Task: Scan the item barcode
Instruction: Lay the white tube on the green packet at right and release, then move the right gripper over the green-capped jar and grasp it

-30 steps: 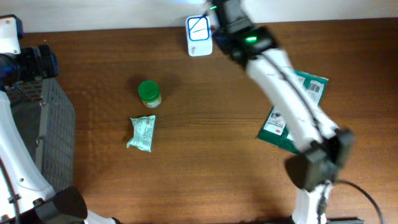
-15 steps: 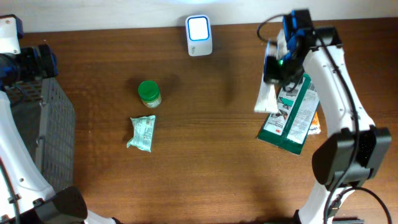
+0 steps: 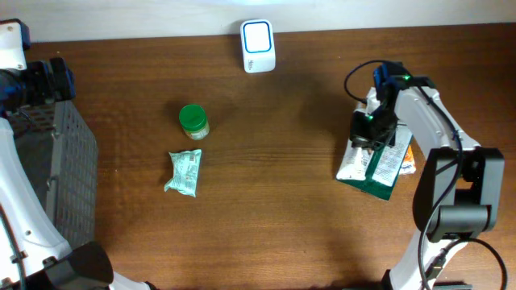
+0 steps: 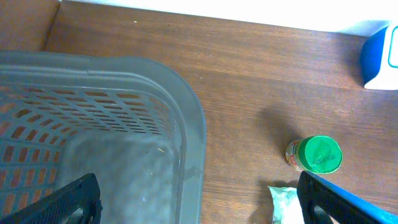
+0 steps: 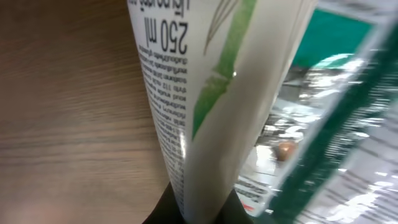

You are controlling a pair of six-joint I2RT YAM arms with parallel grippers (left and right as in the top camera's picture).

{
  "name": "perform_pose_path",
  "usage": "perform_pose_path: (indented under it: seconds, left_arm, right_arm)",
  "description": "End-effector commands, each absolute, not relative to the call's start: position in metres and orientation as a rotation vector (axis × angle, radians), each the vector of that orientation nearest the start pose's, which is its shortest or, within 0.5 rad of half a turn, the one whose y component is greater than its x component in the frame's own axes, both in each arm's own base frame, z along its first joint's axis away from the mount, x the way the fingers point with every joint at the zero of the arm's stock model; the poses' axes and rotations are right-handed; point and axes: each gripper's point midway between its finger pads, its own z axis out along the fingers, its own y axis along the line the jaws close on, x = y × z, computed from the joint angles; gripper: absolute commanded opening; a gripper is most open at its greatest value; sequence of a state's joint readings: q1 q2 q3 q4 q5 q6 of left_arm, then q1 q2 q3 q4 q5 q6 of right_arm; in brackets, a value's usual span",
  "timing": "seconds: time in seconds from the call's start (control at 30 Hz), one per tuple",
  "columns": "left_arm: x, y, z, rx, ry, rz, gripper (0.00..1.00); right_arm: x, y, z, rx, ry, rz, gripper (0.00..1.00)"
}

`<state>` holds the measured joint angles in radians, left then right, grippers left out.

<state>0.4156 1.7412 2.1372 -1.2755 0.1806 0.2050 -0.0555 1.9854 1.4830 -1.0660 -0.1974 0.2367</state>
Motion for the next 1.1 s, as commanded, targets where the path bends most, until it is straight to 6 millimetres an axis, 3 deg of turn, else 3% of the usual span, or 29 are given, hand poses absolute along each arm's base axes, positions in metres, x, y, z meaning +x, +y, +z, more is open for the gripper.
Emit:
perform_pose_path:
  seconds: [0.0,0.1,0.23,0.33,0.57,0.63,0.73,0.83,0.87,0.9,1.07]
  left_arm:
    - [0.399,0.143,0.336,-0.189,2.422,0.044,0.99]
    - [0.399,0.143,0.336,-0.189,2.422,0.044,0.99]
    - [0.399,0.143,0.336,-0.189,2.422,0.044,0.99]
    - [0.399,0.143,0.336,-0.189,2.422,0.044,0.99]
    - [0.399,0.143,0.336,-0.189,2.422,0.043,0.99]
    - [0.399,0.143,0.336,-0.189,2.422,0.044,0.99]
    - [0.399,0.143,0.336,-0.189,2.422,0.044,0.99]
    - [0.399,0.143,0.336,-0.189,2.422,0.044,0.99]
    - [0.399,0.143,0.336,-0.189,2.422,0.044,0.99]
    - [0.399,0.143,0.336,-0.189,2.422,0.044,0.99]
    - [0.399,0.143,0.336,-0.189,2.422,0.044,0.99]
  right_arm:
    - [0.37,-0.013,0.052,0.552,3.083,0.27,0.09]
    - [0.367,-0.019,0.052,0.55,3.093,0.271,0.17]
    - [0.364,-0.018,0.053,0.491,3.115,0.271,0.49]
    - [0.366,-0.019,0.062,0.471,3.114,0.274,0.57]
    - [0.384,-0.003,0.135,0.285,3.068,0.267,0.69]
    - [0.391,0.012,0.161,0.211,3.03,0.267,0.7]
    - [0.398,0.044,0.181,0.074,2.986,0.274,0.73]
    - [0.409,0.1,0.189,-0.176,2.896,0.293,0.77]
    - [0.416,0.12,0.192,-0.245,2.846,0.304,0.95]
    - [0.421,0.135,0.194,-0.291,2.807,0.316,0.98]
    - [0.432,0.231,0.206,-0.553,2.592,0.394,0.98]
